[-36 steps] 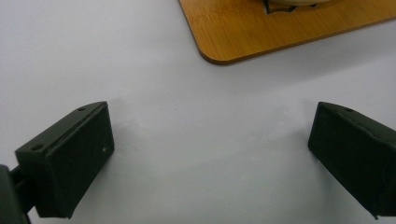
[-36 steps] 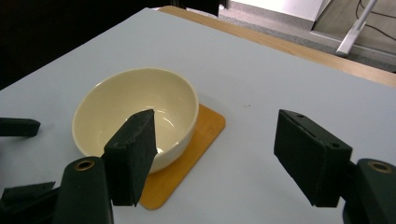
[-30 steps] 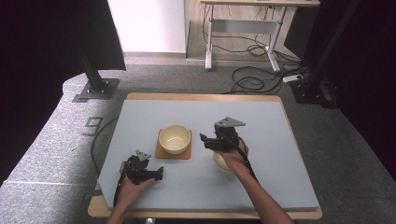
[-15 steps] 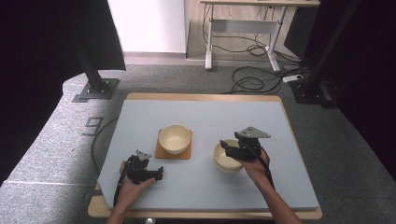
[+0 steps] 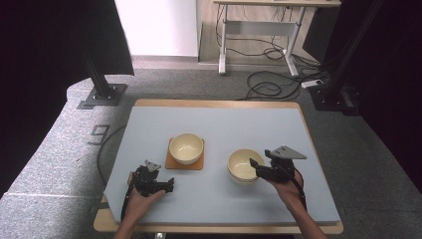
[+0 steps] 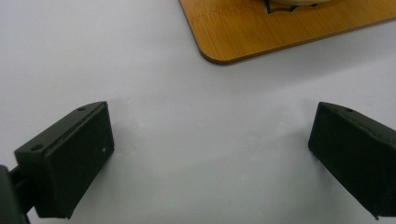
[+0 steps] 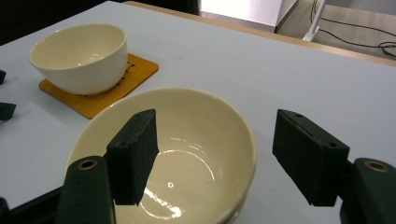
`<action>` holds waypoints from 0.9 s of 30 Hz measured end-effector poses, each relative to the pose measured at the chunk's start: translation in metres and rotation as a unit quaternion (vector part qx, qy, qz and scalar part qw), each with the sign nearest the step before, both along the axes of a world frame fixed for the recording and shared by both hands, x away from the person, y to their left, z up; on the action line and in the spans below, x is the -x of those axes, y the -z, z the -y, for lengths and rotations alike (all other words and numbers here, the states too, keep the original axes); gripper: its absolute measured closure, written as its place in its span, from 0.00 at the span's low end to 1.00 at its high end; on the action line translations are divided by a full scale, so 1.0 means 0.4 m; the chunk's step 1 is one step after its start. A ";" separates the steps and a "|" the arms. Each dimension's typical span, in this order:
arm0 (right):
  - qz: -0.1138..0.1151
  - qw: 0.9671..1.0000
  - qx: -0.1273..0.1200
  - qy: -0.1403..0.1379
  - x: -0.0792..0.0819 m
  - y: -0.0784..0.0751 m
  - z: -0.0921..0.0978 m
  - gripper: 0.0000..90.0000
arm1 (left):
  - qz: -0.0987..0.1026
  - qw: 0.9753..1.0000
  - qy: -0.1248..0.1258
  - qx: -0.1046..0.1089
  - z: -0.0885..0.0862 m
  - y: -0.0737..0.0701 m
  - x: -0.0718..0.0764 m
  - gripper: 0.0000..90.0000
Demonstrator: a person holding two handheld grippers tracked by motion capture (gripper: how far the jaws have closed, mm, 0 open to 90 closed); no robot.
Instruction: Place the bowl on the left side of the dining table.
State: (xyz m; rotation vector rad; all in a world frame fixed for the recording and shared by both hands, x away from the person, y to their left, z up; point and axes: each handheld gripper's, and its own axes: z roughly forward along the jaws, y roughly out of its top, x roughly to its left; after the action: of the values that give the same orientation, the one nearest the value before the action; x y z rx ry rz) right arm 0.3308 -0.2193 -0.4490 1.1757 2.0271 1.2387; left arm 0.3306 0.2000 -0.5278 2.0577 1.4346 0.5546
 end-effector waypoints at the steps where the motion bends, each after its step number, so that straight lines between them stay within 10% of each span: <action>1: 0.000 1.000 0.000 0.001 0.003 0.001 0.005 0.34 | 0.000 1.000 0.000 0.000 0.000 0.000 0.000 0.00; 27: -0.003 1.000 -0.023 0.013 0.043 0.052 0.076 0.34 | 0.000 1.000 -0.001 0.000 0.000 0.000 0.001 0.00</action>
State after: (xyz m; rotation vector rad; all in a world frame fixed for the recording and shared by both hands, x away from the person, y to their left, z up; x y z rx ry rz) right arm 0.3137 -0.2497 -0.4698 1.2229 1.9913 1.2769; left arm 0.3303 0.1998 -0.5277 2.0574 1.4357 0.5563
